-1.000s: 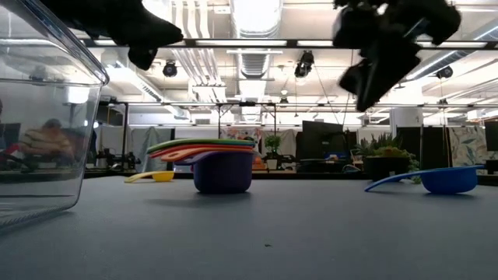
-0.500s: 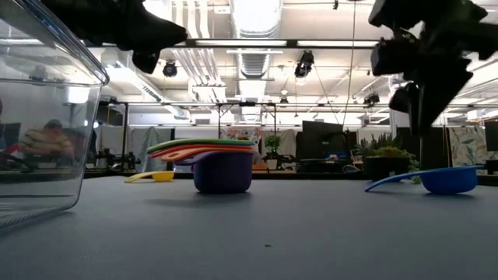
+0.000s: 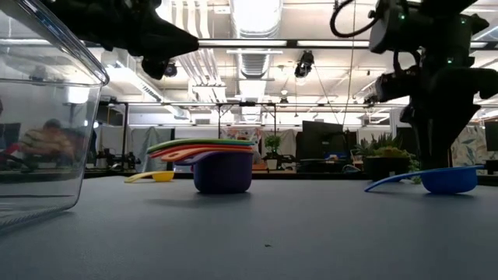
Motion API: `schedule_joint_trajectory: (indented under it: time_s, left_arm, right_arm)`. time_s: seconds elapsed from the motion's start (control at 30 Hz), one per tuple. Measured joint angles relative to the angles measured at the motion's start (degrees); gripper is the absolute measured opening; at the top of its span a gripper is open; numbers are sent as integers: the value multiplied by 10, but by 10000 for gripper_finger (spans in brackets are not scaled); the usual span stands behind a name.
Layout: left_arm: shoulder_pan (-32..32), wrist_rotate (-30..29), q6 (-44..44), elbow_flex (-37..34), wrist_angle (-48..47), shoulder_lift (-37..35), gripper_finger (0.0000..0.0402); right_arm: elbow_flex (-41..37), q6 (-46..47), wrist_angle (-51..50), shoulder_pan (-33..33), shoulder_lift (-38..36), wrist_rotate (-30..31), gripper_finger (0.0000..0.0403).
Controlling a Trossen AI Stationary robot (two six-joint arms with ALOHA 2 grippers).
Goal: Nest measuring cups in basket
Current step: Stack the blue measuring cup on top of the light green measuring cup
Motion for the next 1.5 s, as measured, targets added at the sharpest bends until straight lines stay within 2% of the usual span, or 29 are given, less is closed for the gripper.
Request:
schedule_joint_trajectory:
  time_s: [0.33, 0.63, 0.83, 1.03, 1.27, 1.5]
  left_arm:
    - [2, 1, 26, 3, -1, -1, 38]
    - [26, 1, 38, -8, -11, -25, 38]
    - [39, 1, 33, -52, -11, -83, 38]
    - [39, -1, 21, -80, -9, -150, 38]
    - [39, -1, 22, -83, -10, -170, 38]
    - [39, -1, 19, -83, -9, -164, 38]
  right_arm:
    - [-10, 196, -33, 9, -8, -19, 203]
    - [-40, 247, -27, 10, -10, -17, 203]
    - [-59, 265, 6, 10, -10, -21, 190]
    - [-66, 266, 29, 10, -10, -35, 139]
    - [-59, 242, 33, 10, -10, -35, 23]
    - [2, 142, 44, 10, -10, 0, 10]
